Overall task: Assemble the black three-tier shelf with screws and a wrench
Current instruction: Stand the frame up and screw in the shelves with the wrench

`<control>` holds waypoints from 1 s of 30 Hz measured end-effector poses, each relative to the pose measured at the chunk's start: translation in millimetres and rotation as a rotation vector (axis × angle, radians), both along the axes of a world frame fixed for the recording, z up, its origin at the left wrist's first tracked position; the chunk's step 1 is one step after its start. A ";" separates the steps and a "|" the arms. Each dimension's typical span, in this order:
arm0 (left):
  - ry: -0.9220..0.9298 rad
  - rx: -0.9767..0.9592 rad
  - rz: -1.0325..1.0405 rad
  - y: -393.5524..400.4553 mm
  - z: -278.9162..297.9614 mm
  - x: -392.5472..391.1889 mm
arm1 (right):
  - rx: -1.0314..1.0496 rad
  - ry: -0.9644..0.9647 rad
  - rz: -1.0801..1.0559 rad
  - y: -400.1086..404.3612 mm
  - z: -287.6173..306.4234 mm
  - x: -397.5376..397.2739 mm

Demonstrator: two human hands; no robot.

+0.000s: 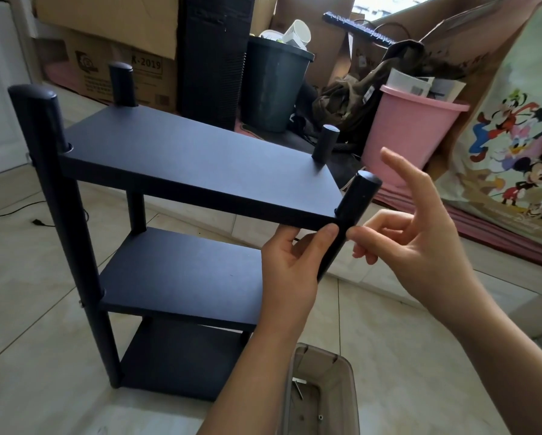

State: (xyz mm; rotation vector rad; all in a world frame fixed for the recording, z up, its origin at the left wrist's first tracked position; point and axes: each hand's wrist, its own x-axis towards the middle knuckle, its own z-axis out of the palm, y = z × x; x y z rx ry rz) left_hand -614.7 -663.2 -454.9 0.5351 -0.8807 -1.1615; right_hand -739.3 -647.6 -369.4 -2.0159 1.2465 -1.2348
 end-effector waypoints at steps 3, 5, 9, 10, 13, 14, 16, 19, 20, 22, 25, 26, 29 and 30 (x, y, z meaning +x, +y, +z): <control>0.008 0.004 -0.002 0.2 -0.9 -0.2 | -0.020 0.095 0.050 -1.2 4.5 -1.8; 0.000 -0.003 0.001 0.4 -1.2 0.0 | -0.037 0.126 0.042 -1.7 6.1 -1.3; 0.014 -0.008 -0.004 -0.3 -0.3 -0.9 | -0.035 0.135 0.040 -3.3 6.7 -2.3; 0.015 -0.007 -0.004 -0.3 0.1 -1.4 | -0.032 0.131 0.043 -4.0 6.6 -2.6; 0.022 -0.015 0.006 0.0 0.2 -1.4 | -0.046 0.117 0.043 -5.3 4.0 -2.2; 0.023 -0.013 0.007 0.1 0.4 -1.4 | -0.059 0.123 0.032 -4.5 2.4 -2.1; 0.022 -0.003 0.005 1.1 0.1 -1.1 | -0.088 0.163 -0.003 -2.2 -0.1 -2.0; 0.008 0.002 -0.003 2.1 -0.1 0.2 | -0.090 0.171 -0.024 -1.2 -1.3 -0.4; 0.000 0.001 -0.003 2.1 0.4 0.6 | -0.081 0.146 -0.022 -1.4 -2.2 1.0; -0.007 0.000 0.006 1.5 1.8 1.3 | -0.068 0.090 -0.020 -1.4 -5.3 4.7; -0.004 0.007 0.025 1.4 3.8 2.4 | -0.052 0.057 -0.011 -0.1 -8.8 9.5; -0.002 0.009 0.026 1.7 4.5 2.7 | -0.048 0.058 -0.007 0.0 -8.9 10.1; 0.004 0.027 0.034 3.6 4.7 3.2 | -0.030 0.055 0.016 0.1 -7.0 9.2; -0.002 0.031 0.037 4.0 4.2 3.5 | -0.021 0.057 0.034 0.6 -5.9 7.6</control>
